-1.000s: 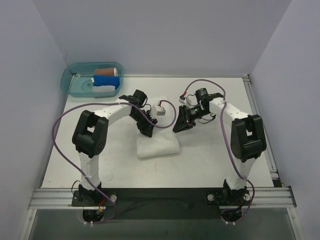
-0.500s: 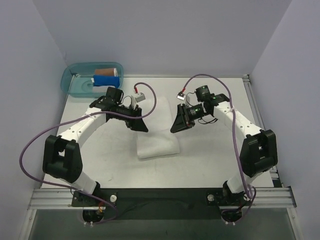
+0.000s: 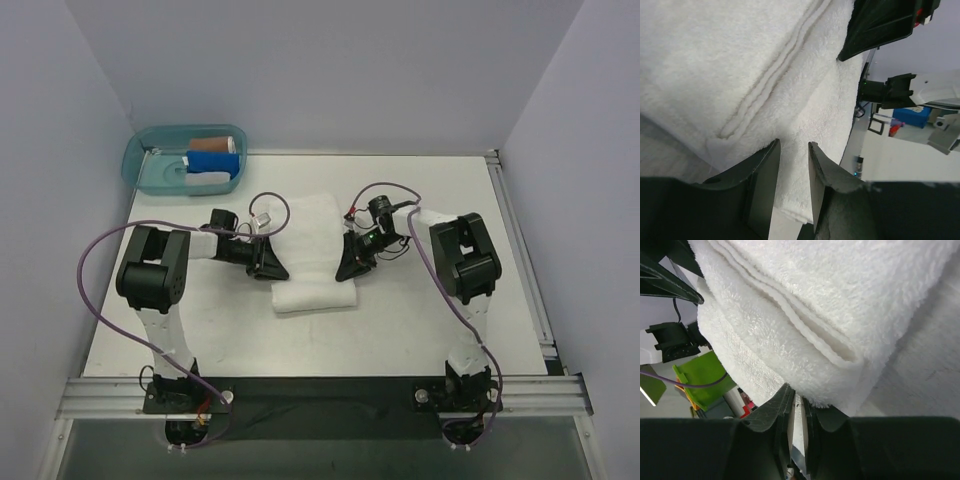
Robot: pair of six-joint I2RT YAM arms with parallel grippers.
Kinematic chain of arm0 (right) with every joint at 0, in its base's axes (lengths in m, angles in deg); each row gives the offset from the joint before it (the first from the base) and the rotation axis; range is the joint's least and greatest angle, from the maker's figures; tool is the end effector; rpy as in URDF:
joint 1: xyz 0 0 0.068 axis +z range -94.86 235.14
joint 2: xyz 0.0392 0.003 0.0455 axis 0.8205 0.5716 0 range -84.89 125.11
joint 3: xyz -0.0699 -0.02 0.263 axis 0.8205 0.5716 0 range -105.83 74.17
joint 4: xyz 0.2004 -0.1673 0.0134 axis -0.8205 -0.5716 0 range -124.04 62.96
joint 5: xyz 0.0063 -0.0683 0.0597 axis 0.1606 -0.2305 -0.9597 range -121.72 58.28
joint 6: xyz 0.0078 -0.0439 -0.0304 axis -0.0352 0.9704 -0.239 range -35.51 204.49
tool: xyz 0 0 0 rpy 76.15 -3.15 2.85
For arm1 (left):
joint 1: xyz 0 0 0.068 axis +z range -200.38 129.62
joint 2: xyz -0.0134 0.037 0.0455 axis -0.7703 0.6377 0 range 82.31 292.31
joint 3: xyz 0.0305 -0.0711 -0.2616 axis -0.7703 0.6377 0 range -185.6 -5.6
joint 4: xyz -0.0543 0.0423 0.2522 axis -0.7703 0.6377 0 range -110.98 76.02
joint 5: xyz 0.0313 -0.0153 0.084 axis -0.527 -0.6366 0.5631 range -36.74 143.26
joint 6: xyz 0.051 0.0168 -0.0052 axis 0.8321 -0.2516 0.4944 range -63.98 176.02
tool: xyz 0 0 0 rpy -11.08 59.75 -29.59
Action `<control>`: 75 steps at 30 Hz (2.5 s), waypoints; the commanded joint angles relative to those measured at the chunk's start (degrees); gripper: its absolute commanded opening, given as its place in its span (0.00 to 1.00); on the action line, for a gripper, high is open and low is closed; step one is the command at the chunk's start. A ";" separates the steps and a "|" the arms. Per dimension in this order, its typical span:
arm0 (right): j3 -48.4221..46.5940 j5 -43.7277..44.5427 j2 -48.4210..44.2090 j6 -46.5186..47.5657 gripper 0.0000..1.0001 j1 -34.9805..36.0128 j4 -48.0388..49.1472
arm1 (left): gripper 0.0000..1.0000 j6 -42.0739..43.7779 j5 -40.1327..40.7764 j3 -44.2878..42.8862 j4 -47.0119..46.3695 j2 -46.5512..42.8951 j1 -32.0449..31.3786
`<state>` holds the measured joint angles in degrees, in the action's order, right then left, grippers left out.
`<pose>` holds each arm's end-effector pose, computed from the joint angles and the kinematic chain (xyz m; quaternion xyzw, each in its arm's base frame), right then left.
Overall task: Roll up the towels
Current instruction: Roll the towel
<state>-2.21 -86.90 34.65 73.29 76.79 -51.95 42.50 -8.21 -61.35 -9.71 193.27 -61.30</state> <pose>0.3657 0.1767 0.1320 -0.1669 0.8585 0.4838 0.0331 0.3277 -0.0951 0.1096 0.0850 0.8437 -0.5260 0.0654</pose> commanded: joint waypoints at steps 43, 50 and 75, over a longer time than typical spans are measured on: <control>-7.91 15.47 -15.32 12.61 0.60 11.13 -5.07 | 0.97 57.11 52.32 17.68 14.06 -54.19 -33.71; -8.79 10.80 -5.74 9.18 0.20 11.40 -2.25 | 0.83 56.15 70.18 20.24 0.43 -40.75 -43.40; 4.55 15.88 -23.63 18.73 0.32 7.62 -0.93 | 0.10 62.28 34.00 7.68 29.58 -24.83 -29.00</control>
<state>0.44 -74.09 22.11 85.66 86.23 -50.92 102.43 40.72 -50.07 2.88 164.90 -93.75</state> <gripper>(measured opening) 0.300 0.281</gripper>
